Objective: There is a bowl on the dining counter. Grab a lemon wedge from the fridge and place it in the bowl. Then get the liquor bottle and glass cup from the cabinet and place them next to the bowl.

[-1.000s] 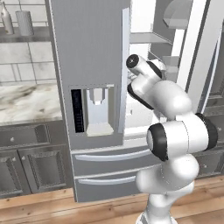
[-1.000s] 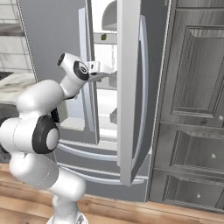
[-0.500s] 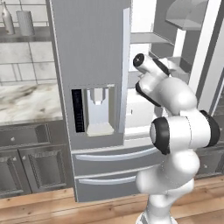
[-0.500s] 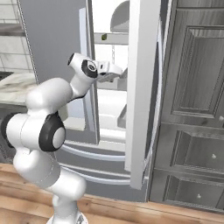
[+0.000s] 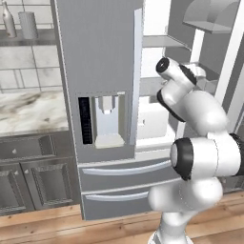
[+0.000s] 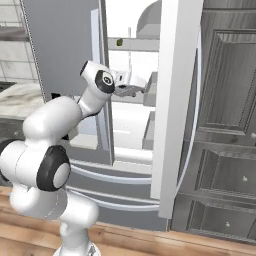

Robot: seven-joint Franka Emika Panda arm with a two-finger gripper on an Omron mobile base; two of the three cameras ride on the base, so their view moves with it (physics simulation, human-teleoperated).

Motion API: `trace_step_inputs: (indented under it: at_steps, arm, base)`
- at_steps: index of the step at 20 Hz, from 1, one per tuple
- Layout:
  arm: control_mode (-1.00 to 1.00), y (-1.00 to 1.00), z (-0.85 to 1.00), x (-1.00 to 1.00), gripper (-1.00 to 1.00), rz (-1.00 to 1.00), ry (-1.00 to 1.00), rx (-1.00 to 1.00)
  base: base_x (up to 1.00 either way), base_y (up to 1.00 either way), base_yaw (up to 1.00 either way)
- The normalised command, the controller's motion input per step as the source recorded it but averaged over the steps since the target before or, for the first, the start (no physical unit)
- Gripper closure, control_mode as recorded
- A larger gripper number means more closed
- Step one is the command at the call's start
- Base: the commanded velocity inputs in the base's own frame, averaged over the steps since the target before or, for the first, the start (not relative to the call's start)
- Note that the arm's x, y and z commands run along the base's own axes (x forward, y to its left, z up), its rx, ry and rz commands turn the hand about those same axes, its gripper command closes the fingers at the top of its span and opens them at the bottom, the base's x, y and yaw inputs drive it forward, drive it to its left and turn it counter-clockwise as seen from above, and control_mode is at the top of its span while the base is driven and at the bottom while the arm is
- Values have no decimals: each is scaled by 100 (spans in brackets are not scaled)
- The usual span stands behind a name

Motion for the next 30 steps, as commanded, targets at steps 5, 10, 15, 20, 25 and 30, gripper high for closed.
trace_step_inputs:
  at_steps: [5,10,15,20,25,30]
  arm:
    - [-100,88,13,-48,-100,22,0,15]
    - [-100,100,8,-41,-100,26,3,18]
    - [-100,86,6,-26,-100,24,0,21]
    - [-100,61,0,-1,-100,17,1,18]
    - [-100,27,0,38,-100,10,1,18]
    - [-100,8,-4,57,-100,1,0,3]
  base:
    - [0,0,0]
    - [0,0,0]
    - [0,0,0]
    - [0,0,0]
    - [0,0,0]
    - [0,0,0]
